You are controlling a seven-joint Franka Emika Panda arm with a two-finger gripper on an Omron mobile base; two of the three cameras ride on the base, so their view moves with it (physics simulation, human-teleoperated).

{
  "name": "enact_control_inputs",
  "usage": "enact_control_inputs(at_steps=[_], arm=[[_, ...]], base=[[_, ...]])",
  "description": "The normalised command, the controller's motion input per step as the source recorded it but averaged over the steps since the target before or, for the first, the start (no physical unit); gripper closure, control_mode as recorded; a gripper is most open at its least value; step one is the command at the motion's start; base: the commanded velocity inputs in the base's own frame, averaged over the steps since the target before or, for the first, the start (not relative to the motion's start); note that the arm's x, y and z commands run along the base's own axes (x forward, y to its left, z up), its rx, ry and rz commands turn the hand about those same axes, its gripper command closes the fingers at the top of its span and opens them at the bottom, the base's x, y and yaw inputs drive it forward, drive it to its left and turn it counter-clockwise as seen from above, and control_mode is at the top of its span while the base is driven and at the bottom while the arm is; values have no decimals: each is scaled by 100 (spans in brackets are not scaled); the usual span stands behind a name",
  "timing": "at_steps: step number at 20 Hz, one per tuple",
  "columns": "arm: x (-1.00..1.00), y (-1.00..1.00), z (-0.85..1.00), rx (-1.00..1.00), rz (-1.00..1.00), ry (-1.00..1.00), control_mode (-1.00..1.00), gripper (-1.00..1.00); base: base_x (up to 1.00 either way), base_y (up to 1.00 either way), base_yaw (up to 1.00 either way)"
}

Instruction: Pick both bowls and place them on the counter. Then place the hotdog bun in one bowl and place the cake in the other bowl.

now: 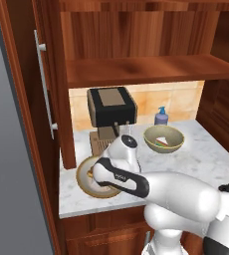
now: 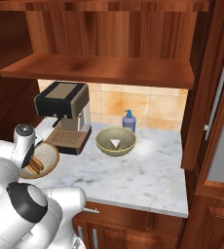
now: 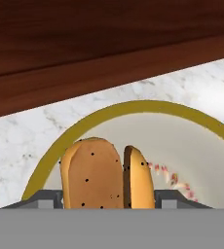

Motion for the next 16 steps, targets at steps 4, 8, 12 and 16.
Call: enact_control_inputs(at_steps=[4, 8, 12, 16], arm=[[9, 5, -6, -1, 1, 0, -100, 100], [11, 3, -2, -4, 1, -1, -100, 100], [12, 2, 0, -6, 3, -1, -100, 100], [16, 0, 0, -10, 3, 0, -100, 100]], base=[[0, 0, 0], [0, 0, 0], [0, 0, 0], [0, 0, 0]])
